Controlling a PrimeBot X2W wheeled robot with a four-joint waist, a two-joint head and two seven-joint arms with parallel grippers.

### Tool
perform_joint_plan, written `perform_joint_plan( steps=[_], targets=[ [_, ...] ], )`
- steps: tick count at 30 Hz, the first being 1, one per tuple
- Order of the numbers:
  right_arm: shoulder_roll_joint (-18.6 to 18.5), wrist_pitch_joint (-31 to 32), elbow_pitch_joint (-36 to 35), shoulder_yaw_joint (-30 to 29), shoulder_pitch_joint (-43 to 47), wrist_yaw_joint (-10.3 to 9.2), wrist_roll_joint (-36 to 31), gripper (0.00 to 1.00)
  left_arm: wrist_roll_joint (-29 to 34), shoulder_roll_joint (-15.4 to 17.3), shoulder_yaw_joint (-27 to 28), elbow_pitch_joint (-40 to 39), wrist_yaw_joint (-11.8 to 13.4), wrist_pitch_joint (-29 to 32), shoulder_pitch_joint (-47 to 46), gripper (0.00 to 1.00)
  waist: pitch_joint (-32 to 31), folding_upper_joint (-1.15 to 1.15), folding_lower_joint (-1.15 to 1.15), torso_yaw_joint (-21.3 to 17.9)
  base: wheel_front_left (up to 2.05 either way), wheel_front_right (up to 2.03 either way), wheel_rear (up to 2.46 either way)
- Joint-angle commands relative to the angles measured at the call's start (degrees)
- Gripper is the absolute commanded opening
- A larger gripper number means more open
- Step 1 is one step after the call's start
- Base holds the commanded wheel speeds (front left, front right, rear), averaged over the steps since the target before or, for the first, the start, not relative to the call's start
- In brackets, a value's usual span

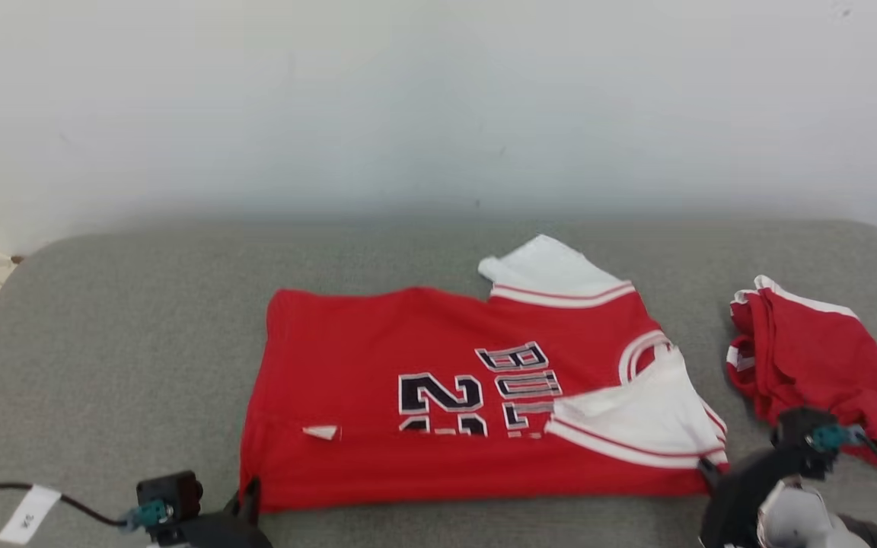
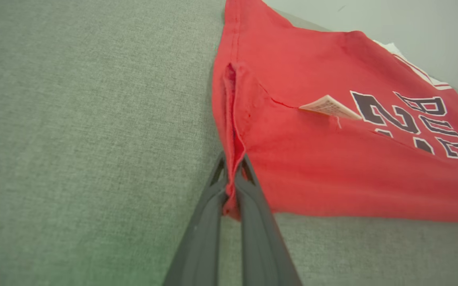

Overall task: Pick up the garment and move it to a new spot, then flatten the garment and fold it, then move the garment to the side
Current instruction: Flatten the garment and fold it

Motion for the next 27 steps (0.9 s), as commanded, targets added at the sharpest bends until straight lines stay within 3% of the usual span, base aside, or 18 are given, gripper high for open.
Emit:
perform_joint_plan(
  steps=[1,5,11,18,23,24,25,27],
  targets=[
    [-0.27,0.84,-1.6,-0.51,2.11,0.03,0.55,0.0,-0.34,0.66,0.26,-1.06,0.69,0.44,1.72,0.0,-1.29,0.0,0.0,-0.56,0.0,0.0,0.0],
    [-0.28,5.73,-10.83,-1.1,8.78,0.02,1.96,0.0,-1.04,1.33,0.26,-8.0,3.82,3.11,7.09,0.0,-1.85,0.0,0.0,-1.21,0.0,0.0,0.0],
    [-0.28,10.26,-21.71,-1.16,16.88,-0.04,4.82,0.0,-0.75,2.96,1.13,-21.87,12.62,7.42,17.63,0.0,-1.78,0.0,0.0,-2.7,0.0,0.0,0.0],
    [-0.29,11.74,-24.62,-1.7,22.91,-0.04,7.22,0.0,0.0,4.8,1.13,-35.05,19.72,10.58,27.99,0.0,-1.38,0.0,0.0,-2.34,0.0,0.0,0.0],
    [-0.29,10.34,-23.98,-1.67,24.79,-0.04,7.72,0.0,-0.18,5.35,1.1,-39.78,22.0,12.08,30.55,0.0,-1.08,0.0,0.0,-1.85,0.0,0.0,0.0],
    [-0.29,9.88,-23.64,-1.61,24.78,-0.04,7.87,0.87,0.27,5.62,1.01,-40.42,22.13,11.97,30.55,0.65,-1.0,0.0,0.0,-1.81,0.0,0.0,0.0],
    [-0.27,9.67,-23.14,-1.65,24.72,-0.04,8.1,1.0,0.41,5.64,0.93,-40.94,22.33,12.01,30.64,1.0,-0.97,0.0,0.0,-1.78,0.0,0.0,0.0],
    [-0.23,9.53,-22.95,-0.99,24.01,-0.03,8.09,1.0,0.66,5.73,0.76,-41.97,22.58,12.35,30.61,1.0,-0.93,0.0,0.0,-1.75,0.0,0.0,0.0]
  ],
)
